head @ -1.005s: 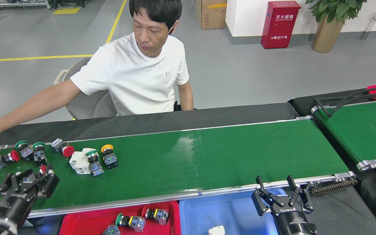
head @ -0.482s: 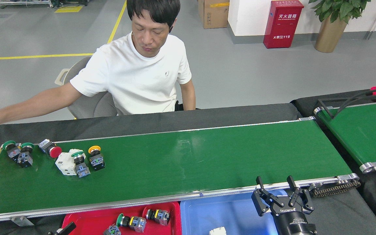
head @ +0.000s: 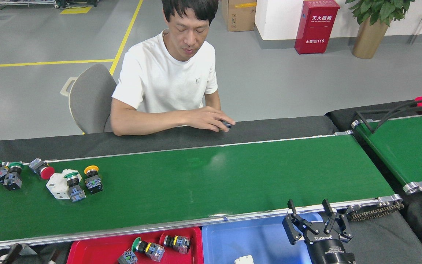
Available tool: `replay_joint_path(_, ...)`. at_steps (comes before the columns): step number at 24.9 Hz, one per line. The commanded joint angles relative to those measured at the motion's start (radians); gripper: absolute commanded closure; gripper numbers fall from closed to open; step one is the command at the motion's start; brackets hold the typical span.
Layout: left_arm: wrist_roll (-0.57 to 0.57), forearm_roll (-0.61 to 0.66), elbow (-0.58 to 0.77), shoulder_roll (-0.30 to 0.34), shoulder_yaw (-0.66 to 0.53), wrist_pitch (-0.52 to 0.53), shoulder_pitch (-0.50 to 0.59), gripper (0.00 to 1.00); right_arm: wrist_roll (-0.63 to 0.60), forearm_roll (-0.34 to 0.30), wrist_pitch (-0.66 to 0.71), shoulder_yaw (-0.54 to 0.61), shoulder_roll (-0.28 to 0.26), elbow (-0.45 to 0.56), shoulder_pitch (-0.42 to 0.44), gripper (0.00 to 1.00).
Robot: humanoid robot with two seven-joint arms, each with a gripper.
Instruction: Pick switch part from conveyor to tray
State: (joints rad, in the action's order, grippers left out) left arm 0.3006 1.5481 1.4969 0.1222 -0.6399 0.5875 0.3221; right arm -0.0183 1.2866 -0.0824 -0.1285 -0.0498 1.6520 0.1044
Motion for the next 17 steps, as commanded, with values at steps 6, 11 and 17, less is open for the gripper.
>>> replay_joint_path(6,-0.067,-0.046,-0.03,0.079,0.014,0.077,-0.052,0.02,-0.008,0.002,0.0,0.001,-0.005,0.011,-0.005,0.02)
replay_joint_path(11,-0.288,-0.132,-0.076,0.085,0.046,0.16,-0.213,0.02,-0.012,0.003,-0.002,0.001,-0.007,0.011,-0.005,0.02)
replay_joint_path(17,-0.33,-0.121,-0.277,0.125,0.109,0.103,-0.417,0.02,-0.035,0.003,-0.005,0.001,-0.005,0.011,-0.008,0.02)
